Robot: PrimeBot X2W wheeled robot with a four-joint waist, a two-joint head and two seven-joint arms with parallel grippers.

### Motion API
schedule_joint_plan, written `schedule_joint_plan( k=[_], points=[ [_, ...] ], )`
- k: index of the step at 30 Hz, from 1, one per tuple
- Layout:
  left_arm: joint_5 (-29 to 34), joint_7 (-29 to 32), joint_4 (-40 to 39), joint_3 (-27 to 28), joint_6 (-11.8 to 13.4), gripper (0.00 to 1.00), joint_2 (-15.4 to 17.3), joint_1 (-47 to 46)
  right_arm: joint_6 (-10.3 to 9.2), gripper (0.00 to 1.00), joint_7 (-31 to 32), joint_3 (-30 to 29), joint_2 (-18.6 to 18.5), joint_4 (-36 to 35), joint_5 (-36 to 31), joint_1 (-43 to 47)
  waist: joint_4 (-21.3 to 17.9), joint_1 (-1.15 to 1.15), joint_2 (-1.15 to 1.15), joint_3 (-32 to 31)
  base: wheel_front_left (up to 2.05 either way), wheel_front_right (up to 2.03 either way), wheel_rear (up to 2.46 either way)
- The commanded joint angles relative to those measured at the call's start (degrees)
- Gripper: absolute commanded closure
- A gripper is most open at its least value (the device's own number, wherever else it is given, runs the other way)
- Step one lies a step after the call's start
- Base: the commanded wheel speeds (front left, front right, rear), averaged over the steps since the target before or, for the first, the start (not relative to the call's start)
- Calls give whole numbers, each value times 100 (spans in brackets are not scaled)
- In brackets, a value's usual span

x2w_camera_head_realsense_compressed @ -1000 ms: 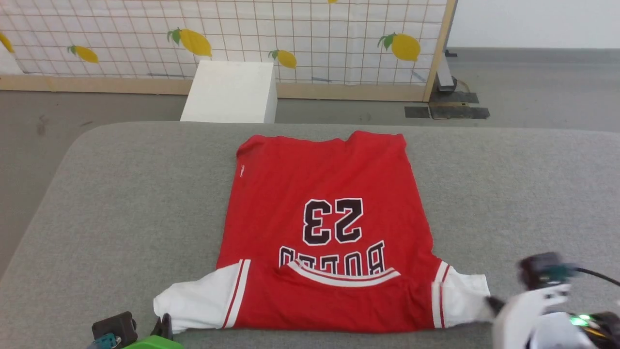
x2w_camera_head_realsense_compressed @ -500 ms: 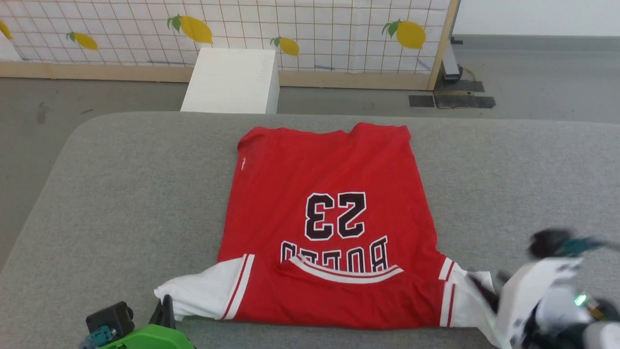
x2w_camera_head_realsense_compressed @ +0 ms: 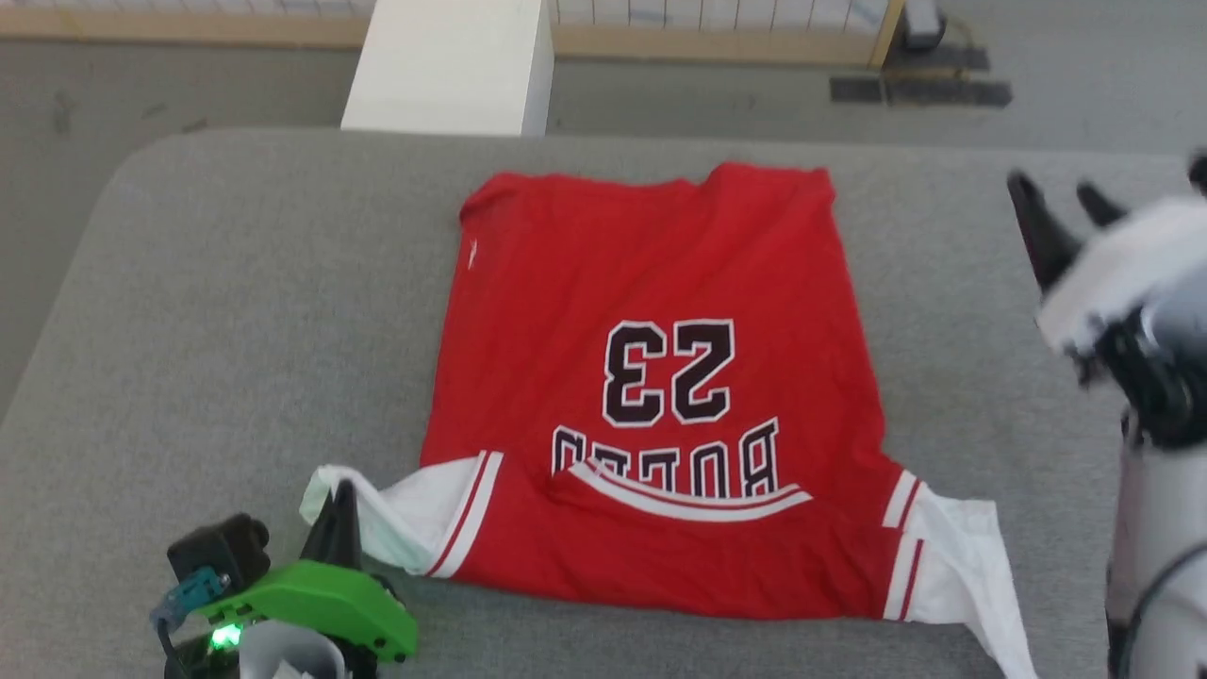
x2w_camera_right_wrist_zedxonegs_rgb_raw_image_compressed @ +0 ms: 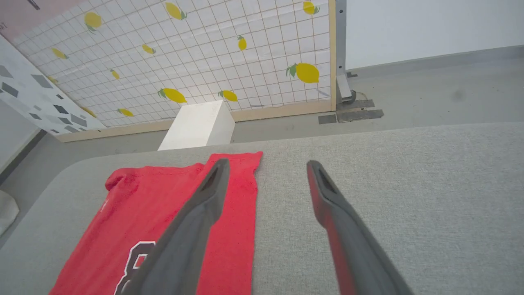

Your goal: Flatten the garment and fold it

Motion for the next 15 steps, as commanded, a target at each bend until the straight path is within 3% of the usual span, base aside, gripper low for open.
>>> schedule_joint_plan(
  k=[1,8,15],
  points=[
    [-10,-28,-98,-1,-21,100,-61,-124,-8,0,-30,114,7,207,-259,-307,258,0,0,648,0,0,0],
    [-59,-127,-448,-114,-136,100,-177,-383,-8,0,407,382,-150,1613,-1245,-1804,725,0,0,1558,0,0,0],
    [-95,-174,-917,-266,-181,100,-297,-425,-8,0,1041,393,-295,2523,-2102,-2764,1148,0,0,2168,0,0,0]
  ],
)
